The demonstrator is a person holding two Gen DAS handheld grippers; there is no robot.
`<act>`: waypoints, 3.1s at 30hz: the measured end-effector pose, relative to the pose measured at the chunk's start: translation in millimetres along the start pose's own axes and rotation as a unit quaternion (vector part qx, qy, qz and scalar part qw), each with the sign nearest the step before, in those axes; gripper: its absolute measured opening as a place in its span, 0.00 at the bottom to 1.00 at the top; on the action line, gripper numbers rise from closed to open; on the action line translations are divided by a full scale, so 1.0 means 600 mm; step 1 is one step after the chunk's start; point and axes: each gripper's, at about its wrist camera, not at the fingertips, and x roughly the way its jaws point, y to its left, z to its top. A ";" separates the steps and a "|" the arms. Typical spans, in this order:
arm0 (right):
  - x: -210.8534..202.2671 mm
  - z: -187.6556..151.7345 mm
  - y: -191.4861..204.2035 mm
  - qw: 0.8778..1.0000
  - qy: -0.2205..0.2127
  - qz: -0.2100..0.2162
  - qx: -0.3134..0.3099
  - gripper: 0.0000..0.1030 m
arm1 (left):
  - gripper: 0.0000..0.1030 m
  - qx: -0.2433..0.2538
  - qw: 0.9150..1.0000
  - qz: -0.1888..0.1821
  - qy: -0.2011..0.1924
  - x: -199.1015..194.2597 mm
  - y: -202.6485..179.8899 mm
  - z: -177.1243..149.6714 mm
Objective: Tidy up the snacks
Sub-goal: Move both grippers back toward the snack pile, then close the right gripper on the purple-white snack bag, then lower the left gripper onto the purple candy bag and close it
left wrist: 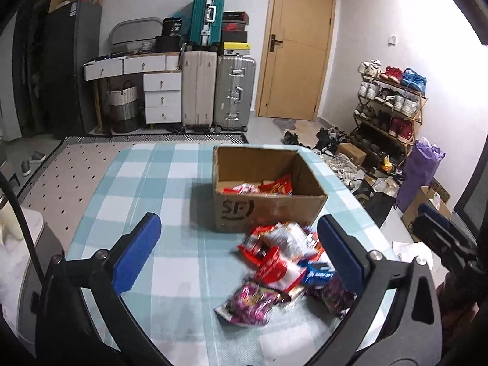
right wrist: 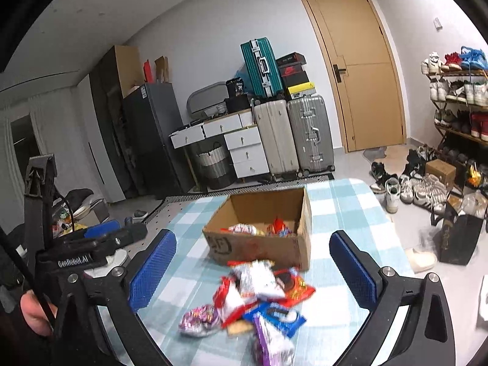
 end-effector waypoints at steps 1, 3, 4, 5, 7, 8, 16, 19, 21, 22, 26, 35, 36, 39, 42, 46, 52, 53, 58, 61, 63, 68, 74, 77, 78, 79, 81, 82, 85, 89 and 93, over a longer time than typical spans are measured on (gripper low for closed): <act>-0.002 -0.010 -0.004 1.000 0.004 -0.002 0.004 0.99 | 0.99 -0.004 1.000 0.004 0.005 -0.001 0.004 -0.008; -0.009 -0.035 -0.012 1.000 0.013 -0.003 0.018 0.99 | 0.99 -0.011 1.000 0.001 0.013 -0.003 0.010 -0.026; -0.011 -0.049 -0.015 0.999 0.021 -0.003 0.025 0.99 | 0.99 -0.013 1.000 0.003 0.018 0.000 0.012 -0.033; -0.011 -0.060 -0.018 0.999 0.030 -0.003 0.029 0.99 | 0.99 -0.015 1.000 0.003 0.023 0.005 0.016 -0.040; -0.009 -0.083 -0.026 0.998 0.048 -0.010 0.034 0.99 | 0.99 -0.020 0.999 0.002 0.032 0.010 0.021 -0.055; -0.011 -0.098 -0.029 0.998 0.056 -0.014 0.036 0.99 | 0.99 -0.025 0.999 0.003 0.036 0.014 0.025 -0.063; 0.012 -0.166 -0.039 0.995 0.096 -0.018 0.029 0.99 | 0.99 -0.043 0.996 0.015 0.072 0.059 0.036 -0.135; 0.023 -0.181 -0.035 0.994 0.108 -0.015 0.024 0.99 | 0.99 -0.050 0.995 0.014 0.086 0.073 0.041 -0.155; 0.032 -0.187 -0.029 0.993 0.113 -0.019 0.015 0.99 | 0.99 -0.051 0.995 0.013 0.090 0.079 0.043 -0.164; 0.037 -0.186 -0.028 0.993 0.116 -0.020 0.013 0.99 | 0.99 -0.050 0.995 0.012 0.091 0.080 0.043 -0.168; 0.068 -0.194 -0.026 0.990 0.138 -0.024 0.005 0.99 | 0.99 -0.043 0.994 0.012 0.097 0.085 0.043 -0.177; 0.129 -0.198 -0.051 0.985 0.169 -0.022 0.040 0.97 | 0.99 -0.040 0.993 0.008 0.114 0.088 0.042 -0.195; 0.133 -0.199 -0.052 0.984 0.174 -0.022 0.042 0.94 | 0.99 -0.037 0.993 0.009 0.116 0.091 0.042 -0.197; 0.152 -0.200 -0.056 0.980 0.192 -0.016 0.046 0.84 | 0.99 -0.031 0.992 0.011 0.120 0.095 0.041 -0.205; 0.164 -0.201 -0.061 0.978 0.201 -0.017 0.049 0.81 | 0.99 -0.032 0.991 0.009 0.132 0.102 0.044 -0.213; 0.176 -0.205 -0.059 0.976 0.211 -0.013 0.045 0.77 | 0.99 -0.032 0.990 0.011 0.138 0.107 0.047 -0.221; 0.195 -0.204 -0.053 0.973 0.226 -0.005 0.041 0.66 | 0.99 -0.035 0.988 0.013 0.148 0.115 0.056 -0.227; 0.195 -0.204 -0.053 0.973 0.225 -0.005 0.041 0.65 | 0.99 -0.036 0.988 0.014 0.149 0.116 0.058 -0.228; 0.199 -0.207 -0.062 0.973 0.225 -0.009 0.052 0.53 | 0.99 -0.043 0.987 0.012 0.153 0.122 0.065 -0.232; 0.195 -0.210 -0.065 0.973 0.224 -0.006 0.056 0.46 | 0.99 -0.046 0.987 0.013 0.156 0.126 0.069 -0.235; 0.188 -0.210 -0.065 0.975 0.215 -0.008 0.055 0.35 | 0.99 -0.050 0.986 0.011 0.160 0.129 0.072 -0.237; 0.174 -0.209 -0.066 0.979 0.199 -0.005 0.054 0.33 | 0.99 -0.054 0.985 0.010 0.164 0.132 0.075 -0.240; 0.157 -0.204 -0.058 0.981 0.189 0.000 0.039 0.32 | 0.99 -0.056 0.985 0.000 0.165 0.135 0.071 -0.238; 0.149 -0.199 -0.053 0.983 0.182 0.001 0.033 0.32 | 0.99 -0.055 0.984 -0.003 0.168 0.138 0.066 -0.238; 0.146 -0.198 -0.052 0.983 0.179 0.000 0.033 0.32 | 0.99 -0.054 0.984 -0.004 0.168 0.139 0.065 -0.237; 0.143 -0.197 -0.052 0.983 0.178 0.002 0.034 0.32 | 0.99 -0.053 0.984 -0.006 0.169 0.141 0.064 -0.236; 0.139 -0.195 -0.052 0.984 0.175 0.000 0.034 0.32 | 0.99 -0.054 0.984 -0.009 0.169 0.142 0.062 -0.235; 0.138 -0.195 -0.051 0.984 0.175 0.001 0.034 0.32 | 0.99 -0.053 0.984 -0.013 0.170 0.143 0.061 -0.233; 0.133 -0.194 -0.052 0.984 0.174 0.003 0.039 0.32 | 0.99 -0.051 0.983 -0.023 0.175 0.150 0.059 -0.229; 0.123 -0.191 -0.057 0.985 0.169 0.000 0.040 0.32 | 0.99 -0.041 0.979 -0.047 0.196 0.170 0.047 -0.219; 0.115 -0.189 -0.061 0.985 0.165 -0.001 0.046 0.32 | 0.99 -0.021 0.979 -0.056 0.196 0.183 0.028 -0.207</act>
